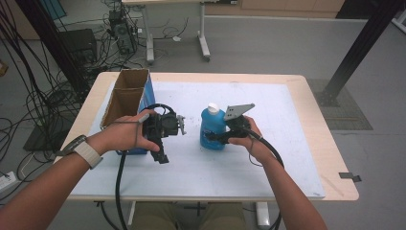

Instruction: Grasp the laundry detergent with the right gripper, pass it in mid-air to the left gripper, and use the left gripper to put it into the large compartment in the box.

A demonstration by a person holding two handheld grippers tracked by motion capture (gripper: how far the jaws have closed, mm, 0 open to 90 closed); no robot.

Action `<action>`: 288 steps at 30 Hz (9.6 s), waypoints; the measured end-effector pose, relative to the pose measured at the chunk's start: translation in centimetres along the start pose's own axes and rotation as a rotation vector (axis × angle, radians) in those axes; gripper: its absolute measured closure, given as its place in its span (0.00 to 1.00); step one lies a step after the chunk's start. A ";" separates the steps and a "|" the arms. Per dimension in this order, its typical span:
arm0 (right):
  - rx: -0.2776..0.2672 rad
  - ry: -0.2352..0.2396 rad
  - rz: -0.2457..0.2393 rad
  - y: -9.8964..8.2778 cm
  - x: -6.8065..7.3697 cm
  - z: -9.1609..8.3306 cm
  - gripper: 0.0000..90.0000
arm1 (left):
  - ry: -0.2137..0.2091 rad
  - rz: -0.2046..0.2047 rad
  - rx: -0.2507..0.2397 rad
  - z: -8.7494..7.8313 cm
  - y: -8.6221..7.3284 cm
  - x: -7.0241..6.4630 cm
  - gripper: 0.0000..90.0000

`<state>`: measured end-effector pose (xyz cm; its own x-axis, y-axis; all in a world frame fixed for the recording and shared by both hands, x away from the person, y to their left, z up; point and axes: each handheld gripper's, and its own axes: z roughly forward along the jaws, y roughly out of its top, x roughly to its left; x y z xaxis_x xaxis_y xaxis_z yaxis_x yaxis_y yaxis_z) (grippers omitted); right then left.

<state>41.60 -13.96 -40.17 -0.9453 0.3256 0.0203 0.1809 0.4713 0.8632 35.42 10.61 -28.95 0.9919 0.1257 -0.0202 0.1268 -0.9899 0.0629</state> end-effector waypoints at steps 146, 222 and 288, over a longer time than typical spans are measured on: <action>0.000 0.024 -0.017 1.4 1.0 -2.8 0.48 | 0.029 -0.034 0.000 -1.9 0.8 -1.3 0.12; 0.085 0.264 -0.158 5.3 4.5 -6.5 0.48 | 0.059 0.063 0.000 -11.3 10.2 -1.7 0.08; 0.092 0.299 -0.153 5.4 4.5 -5.5 0.48 | 0.038 0.076 -0.037 -9.8 12.9 -1.3 0.09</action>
<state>36.85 -14.46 -32.62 -0.9986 -0.0028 0.0528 0.0417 0.5722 0.8191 35.85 -1.67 -18.29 0.9983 0.0531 0.0237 0.0505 -0.9937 0.0997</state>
